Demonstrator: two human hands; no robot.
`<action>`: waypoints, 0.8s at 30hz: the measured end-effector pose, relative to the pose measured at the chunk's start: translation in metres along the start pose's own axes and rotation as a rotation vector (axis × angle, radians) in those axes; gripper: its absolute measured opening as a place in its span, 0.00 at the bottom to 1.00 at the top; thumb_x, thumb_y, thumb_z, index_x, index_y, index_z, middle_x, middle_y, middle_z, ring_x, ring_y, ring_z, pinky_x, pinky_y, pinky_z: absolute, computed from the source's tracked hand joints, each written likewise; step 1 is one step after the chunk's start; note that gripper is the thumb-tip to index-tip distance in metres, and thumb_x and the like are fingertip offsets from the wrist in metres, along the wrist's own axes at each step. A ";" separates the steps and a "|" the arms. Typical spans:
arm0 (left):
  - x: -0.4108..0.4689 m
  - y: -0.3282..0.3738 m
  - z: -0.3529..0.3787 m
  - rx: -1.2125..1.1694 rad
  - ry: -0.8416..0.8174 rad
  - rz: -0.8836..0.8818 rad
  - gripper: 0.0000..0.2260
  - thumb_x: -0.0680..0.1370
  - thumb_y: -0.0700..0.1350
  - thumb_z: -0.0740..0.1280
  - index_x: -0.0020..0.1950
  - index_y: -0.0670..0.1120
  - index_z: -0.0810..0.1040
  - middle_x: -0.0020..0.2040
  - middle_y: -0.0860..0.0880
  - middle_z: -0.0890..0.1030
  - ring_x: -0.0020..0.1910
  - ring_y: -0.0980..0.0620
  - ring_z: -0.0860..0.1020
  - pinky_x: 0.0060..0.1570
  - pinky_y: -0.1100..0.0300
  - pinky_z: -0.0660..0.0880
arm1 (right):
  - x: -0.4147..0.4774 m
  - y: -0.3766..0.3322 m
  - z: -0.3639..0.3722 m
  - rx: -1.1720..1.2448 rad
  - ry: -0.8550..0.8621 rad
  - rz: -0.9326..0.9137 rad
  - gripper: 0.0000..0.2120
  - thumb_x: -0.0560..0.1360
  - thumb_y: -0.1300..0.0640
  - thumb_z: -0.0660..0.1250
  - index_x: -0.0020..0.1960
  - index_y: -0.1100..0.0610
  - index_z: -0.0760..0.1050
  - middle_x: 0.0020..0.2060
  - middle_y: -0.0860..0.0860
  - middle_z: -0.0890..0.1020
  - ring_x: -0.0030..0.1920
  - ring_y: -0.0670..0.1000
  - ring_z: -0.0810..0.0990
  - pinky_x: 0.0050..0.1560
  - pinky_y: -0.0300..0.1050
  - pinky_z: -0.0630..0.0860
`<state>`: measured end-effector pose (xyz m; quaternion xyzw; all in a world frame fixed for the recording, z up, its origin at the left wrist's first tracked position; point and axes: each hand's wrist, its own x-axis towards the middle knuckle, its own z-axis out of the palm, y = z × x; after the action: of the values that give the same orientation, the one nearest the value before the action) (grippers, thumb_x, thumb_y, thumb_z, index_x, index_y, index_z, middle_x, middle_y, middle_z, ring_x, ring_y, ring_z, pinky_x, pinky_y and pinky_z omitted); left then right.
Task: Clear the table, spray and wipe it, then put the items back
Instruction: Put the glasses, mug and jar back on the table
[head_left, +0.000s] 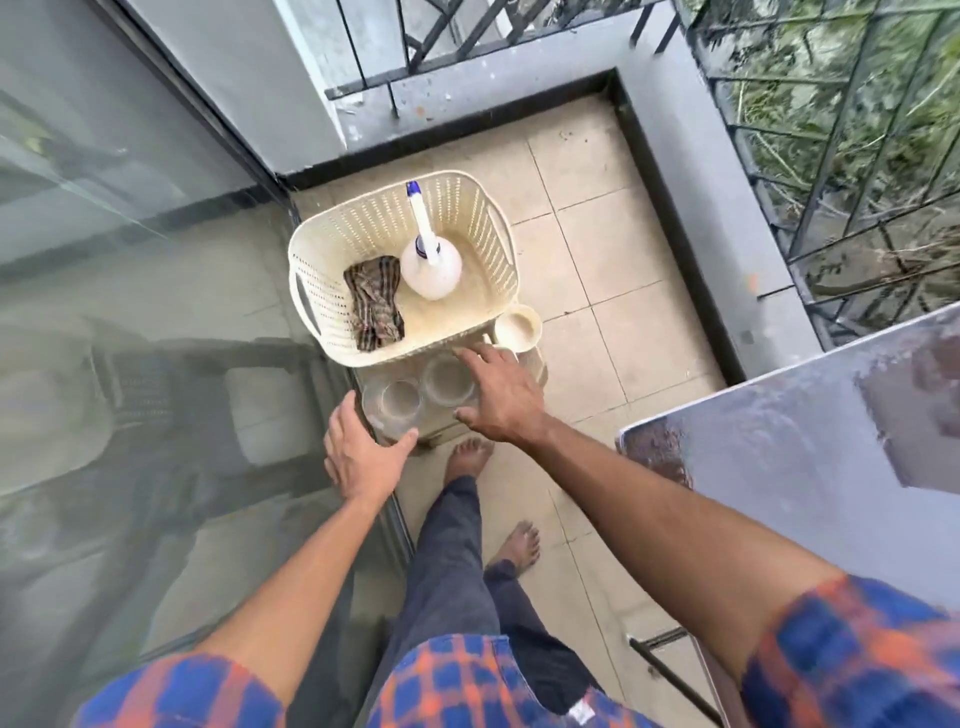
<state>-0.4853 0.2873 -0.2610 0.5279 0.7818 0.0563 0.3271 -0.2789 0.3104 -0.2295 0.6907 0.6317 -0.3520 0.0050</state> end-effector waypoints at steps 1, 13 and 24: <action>0.007 0.000 0.001 -0.001 -0.011 -0.002 0.45 0.66 0.55 0.79 0.77 0.49 0.61 0.75 0.46 0.66 0.74 0.43 0.64 0.71 0.45 0.64 | 0.005 -0.002 0.004 -0.071 -0.020 -0.011 0.42 0.69 0.47 0.77 0.78 0.50 0.62 0.73 0.53 0.71 0.70 0.58 0.69 0.69 0.58 0.71; 0.036 0.016 0.019 0.129 -0.051 0.081 0.45 0.64 0.56 0.81 0.75 0.48 0.62 0.71 0.46 0.71 0.72 0.43 0.67 0.70 0.45 0.66 | 0.032 -0.005 0.033 -0.287 0.001 -0.097 0.43 0.67 0.46 0.78 0.75 0.53 0.62 0.67 0.51 0.73 0.66 0.57 0.70 0.60 0.59 0.72; 0.002 -0.008 -0.021 0.062 0.068 0.147 0.39 0.60 0.60 0.78 0.67 0.49 0.71 0.61 0.49 0.76 0.61 0.46 0.73 0.61 0.50 0.72 | 0.003 -0.009 0.025 -0.170 0.033 -0.131 0.46 0.64 0.37 0.75 0.75 0.52 0.64 0.63 0.51 0.75 0.60 0.55 0.71 0.59 0.57 0.75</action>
<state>-0.5043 0.2913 -0.2486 0.5914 0.7530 0.0739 0.2788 -0.2990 0.3036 -0.2455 0.6506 0.7031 -0.2854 0.0301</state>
